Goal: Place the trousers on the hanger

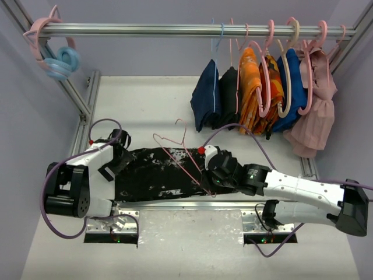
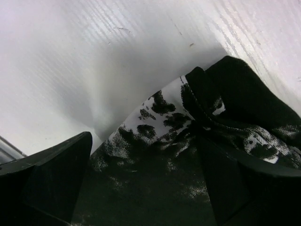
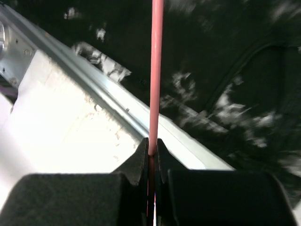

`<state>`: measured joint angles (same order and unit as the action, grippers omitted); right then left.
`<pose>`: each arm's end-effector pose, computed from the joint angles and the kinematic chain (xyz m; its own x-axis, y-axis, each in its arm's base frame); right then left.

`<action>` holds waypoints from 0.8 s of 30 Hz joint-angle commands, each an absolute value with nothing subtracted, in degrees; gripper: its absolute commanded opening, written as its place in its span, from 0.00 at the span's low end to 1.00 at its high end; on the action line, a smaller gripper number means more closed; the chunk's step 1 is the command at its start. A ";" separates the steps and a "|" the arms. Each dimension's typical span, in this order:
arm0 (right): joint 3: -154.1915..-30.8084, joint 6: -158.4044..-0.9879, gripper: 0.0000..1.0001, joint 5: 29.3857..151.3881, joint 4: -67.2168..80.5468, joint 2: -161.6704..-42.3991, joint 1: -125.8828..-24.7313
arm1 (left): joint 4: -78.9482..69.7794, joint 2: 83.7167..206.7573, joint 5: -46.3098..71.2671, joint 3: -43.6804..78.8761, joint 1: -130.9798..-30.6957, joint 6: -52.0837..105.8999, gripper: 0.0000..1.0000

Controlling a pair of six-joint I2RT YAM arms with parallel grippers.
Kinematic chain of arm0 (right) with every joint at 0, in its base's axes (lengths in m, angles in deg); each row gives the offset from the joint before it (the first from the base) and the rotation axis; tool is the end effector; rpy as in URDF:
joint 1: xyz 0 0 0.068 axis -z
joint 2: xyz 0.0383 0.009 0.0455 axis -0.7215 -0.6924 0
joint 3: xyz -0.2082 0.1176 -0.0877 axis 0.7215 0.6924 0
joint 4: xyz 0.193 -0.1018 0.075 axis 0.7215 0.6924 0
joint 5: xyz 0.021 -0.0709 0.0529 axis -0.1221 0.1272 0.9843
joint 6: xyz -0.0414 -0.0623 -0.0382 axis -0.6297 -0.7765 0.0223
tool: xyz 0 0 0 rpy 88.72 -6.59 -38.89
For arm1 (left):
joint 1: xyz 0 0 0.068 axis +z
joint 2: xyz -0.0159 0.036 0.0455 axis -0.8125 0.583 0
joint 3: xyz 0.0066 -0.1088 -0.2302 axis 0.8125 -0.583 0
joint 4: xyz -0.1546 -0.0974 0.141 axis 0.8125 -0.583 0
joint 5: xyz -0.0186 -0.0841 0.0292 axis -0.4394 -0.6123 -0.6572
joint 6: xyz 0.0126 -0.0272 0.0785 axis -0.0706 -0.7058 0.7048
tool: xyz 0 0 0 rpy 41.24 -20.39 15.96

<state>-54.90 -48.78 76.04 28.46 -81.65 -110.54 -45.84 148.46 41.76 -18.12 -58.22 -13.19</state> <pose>0.1042 0.1969 0.1970 -0.7683 -0.1961 -0.6093 -0.4924 0.7893 0.3669 0.1919 0.0135 0.1149 -0.6189 -0.6920 -0.3717 -0.7680 0.6323 0.1017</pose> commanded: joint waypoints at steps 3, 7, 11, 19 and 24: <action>-42.59 -27.82 0.00 60.35 6.13 -86.68 -124.43 | -33.78 149.22 36.87 -25.80 -58.35 -10.45 0.84; -43.83 -17.18 0.00 49.38 6.32 -96.68 -131.58 | -32.31 145.91 35.34 -27.44 -58.38 -10.40 0.76; -50.87 -10.39 0.00 45.73 12.51 -107.18 -133.48 | -31.14 139.48 32.83 -29.24 -58.38 -10.05 0.72; -60.19 -14.53 0.00 52.71 12.60 -119.57 -130.12 | -33.47 121.64 31.81 -29.84 -58.38 -9.98 0.54; -58.62 -17.84 0.00 58.97 10.73 -121.34 -121.89 | -35.79 118.97 32.69 -27.39 -58.30 -10.90 0.27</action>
